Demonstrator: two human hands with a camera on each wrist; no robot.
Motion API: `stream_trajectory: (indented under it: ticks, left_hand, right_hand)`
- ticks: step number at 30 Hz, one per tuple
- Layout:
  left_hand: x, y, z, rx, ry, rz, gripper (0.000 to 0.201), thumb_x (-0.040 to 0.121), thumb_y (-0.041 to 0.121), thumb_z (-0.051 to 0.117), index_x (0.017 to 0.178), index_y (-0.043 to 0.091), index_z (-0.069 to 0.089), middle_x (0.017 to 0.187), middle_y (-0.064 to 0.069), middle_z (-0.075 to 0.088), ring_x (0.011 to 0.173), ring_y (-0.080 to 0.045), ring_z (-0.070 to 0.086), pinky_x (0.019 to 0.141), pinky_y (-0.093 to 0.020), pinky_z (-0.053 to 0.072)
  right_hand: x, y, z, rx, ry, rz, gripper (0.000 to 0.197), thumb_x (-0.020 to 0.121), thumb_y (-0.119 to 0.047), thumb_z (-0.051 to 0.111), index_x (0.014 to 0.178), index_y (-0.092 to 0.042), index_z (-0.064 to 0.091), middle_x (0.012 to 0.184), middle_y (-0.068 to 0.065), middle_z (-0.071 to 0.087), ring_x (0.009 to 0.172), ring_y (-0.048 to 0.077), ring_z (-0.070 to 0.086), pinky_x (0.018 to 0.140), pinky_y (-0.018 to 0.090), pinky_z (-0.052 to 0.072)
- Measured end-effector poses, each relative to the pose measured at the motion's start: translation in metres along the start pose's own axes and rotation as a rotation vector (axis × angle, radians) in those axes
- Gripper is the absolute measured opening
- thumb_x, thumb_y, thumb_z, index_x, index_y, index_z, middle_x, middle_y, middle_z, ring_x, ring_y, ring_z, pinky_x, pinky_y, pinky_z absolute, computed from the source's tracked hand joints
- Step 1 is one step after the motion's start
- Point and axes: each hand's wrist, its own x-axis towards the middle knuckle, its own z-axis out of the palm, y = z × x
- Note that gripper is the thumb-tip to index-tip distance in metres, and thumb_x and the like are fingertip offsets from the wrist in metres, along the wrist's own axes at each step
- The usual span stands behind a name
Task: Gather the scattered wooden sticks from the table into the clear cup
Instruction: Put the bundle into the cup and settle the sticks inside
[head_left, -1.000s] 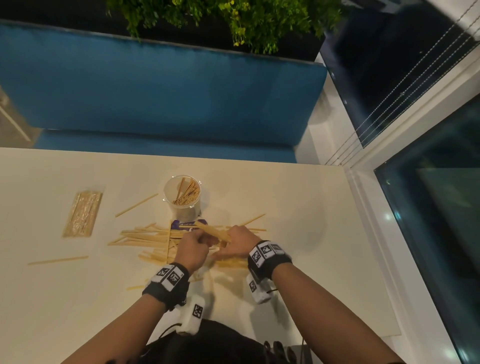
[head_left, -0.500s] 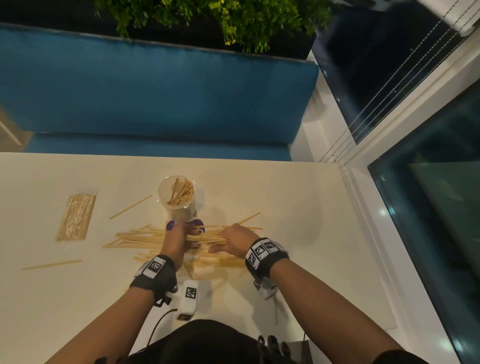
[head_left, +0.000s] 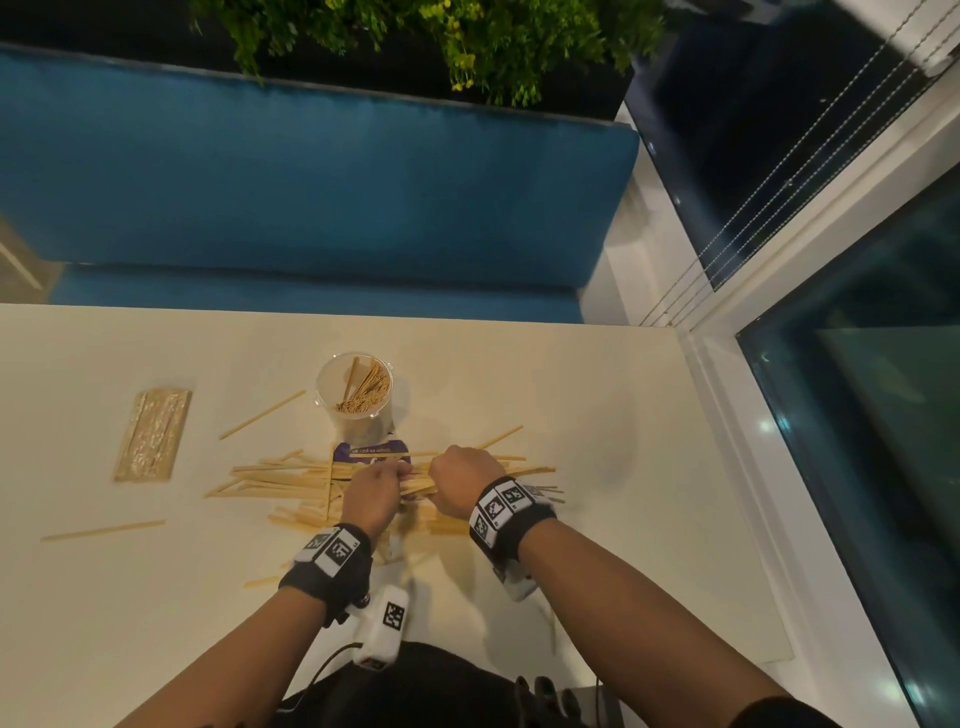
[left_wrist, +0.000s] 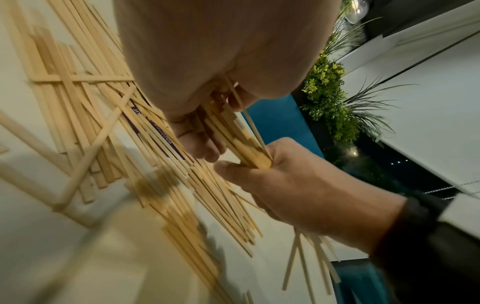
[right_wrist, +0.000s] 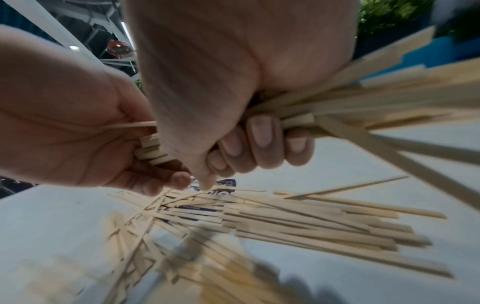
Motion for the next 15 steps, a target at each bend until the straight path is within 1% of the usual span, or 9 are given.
stream_trajectory:
  ticks: [2, 4, 6, 8, 10, 11, 12, 14, 15]
  left_hand:
    - [0.003, -0.002, 0.0, -0.021, -0.014, 0.002, 0.04, 0.089, 0.038, 0.043, 0.078, 0.025, 0.079, 0.104, -0.004, 0.075, 0.098, -0.028, 0.069, 0.092, -0.052, 0.057]
    - [0.002, -0.002, 0.003, -0.025, -0.035, 0.023, 0.043, 0.096, 0.037, 0.04, 0.084, 0.02, 0.079, 0.107, -0.007, 0.074, 0.095, -0.027, 0.071, 0.091, -0.051, 0.058]
    - [-0.007, 0.007, 0.004, -0.023, -0.046, 0.021, 0.047, 0.101, 0.039, 0.037, 0.091, 0.018, 0.078, 0.109, -0.005, 0.073, 0.098, -0.025, 0.069, 0.093, -0.051, 0.057]
    - [-0.006, 0.009, 0.0, -0.106, -0.048, -0.028, 0.049, 0.103, 0.042, 0.038, 0.091, 0.017, 0.078, 0.108, -0.006, 0.073, 0.104, -0.028, 0.067, 0.097, -0.052, 0.054]
    - [-0.003, 0.009, -0.005, -0.229, -0.014, -0.094, 0.052, 0.104, 0.043, 0.038, 0.088, 0.014, 0.078, 0.109, -0.011, 0.074, 0.104, -0.032, 0.068, 0.098, -0.052, 0.053]
    - [-0.002, 0.009, -0.004, -0.292, -0.003, -0.128, 0.053, 0.105, 0.042, 0.037, 0.09, 0.011, 0.076, 0.11, -0.014, 0.073, 0.102, -0.033, 0.068, 0.096, -0.05, 0.055]
    - [-0.001, 0.01, -0.002, -0.347, -0.014, -0.14, 0.053, 0.107, 0.041, 0.035, 0.093, 0.007, 0.073, 0.111, -0.016, 0.072, 0.099, -0.032, 0.067, 0.092, -0.047, 0.056]
    - [-0.002, 0.013, 0.007, -0.415, -0.073, -0.143, 0.054, 0.109, 0.039, 0.031, 0.098, 0.002, 0.069, 0.11, -0.016, 0.07, 0.095, -0.028, 0.065, 0.076, -0.038, 0.055]
    - [-0.002, 0.015, 0.01, -0.425, -0.085, -0.147, 0.054, 0.109, 0.038, 0.031, 0.099, 0.001, 0.068, 0.109, -0.015, 0.07, 0.095, -0.027, 0.065, 0.072, -0.035, 0.053]
  right_hand:
    - [-0.001, -0.003, -0.001, 0.002, 0.02, -0.006, 0.027, 0.099, -0.031, 0.062, 0.109, -0.007, 0.069, 0.103, 0.015, 0.066, 0.092, 0.034, 0.068, 0.073, 0.039, 0.051]
    - [0.0, -0.006, -0.002, -0.003, 0.024, -0.008, 0.023, 0.098, -0.027, 0.061, 0.109, -0.008, 0.069, 0.104, 0.014, 0.066, 0.093, 0.032, 0.068, 0.074, 0.039, 0.05]
    - [-0.001, -0.006, -0.003, -0.018, 0.02, -0.01, 0.022, 0.098, -0.027, 0.061, 0.109, -0.009, 0.069, 0.104, 0.013, 0.067, 0.094, 0.032, 0.068, 0.075, 0.039, 0.05]
    - [-0.003, -0.001, -0.006, -0.031, 0.04, -0.009, 0.025, 0.099, -0.03, 0.06, 0.108, -0.009, 0.069, 0.102, 0.013, 0.068, 0.094, 0.032, 0.068, 0.078, 0.039, 0.051]
    - [-0.004, 0.001, -0.009, -0.027, 0.068, 0.0, 0.026, 0.1, -0.031, 0.059, 0.108, -0.009, 0.069, 0.102, 0.013, 0.068, 0.094, 0.032, 0.068, 0.08, 0.039, 0.051]
    - [-0.004, -0.001, -0.01, -0.028, 0.073, -0.002, 0.025, 0.099, -0.03, 0.06, 0.108, -0.009, 0.069, 0.102, 0.012, 0.068, 0.095, 0.032, 0.068, 0.08, 0.039, 0.051]
    - [-0.003, -0.005, -0.011, -0.029, 0.076, -0.011, 0.023, 0.098, -0.029, 0.06, 0.11, -0.01, 0.069, 0.103, 0.012, 0.068, 0.096, 0.031, 0.068, 0.08, 0.039, 0.05]
    - [-0.001, -0.016, -0.011, -0.006, 0.069, -0.024, 0.026, 0.096, -0.024, 0.061, 0.121, -0.017, 0.068, 0.105, 0.01, 0.069, 0.098, 0.03, 0.069, 0.083, 0.039, 0.052]
    - [-0.002, -0.02, -0.012, 0.015, 0.068, -0.025, 0.032, 0.095, -0.022, 0.061, 0.127, -0.021, 0.066, 0.106, 0.01, 0.069, 0.098, 0.029, 0.069, 0.084, 0.04, 0.052]
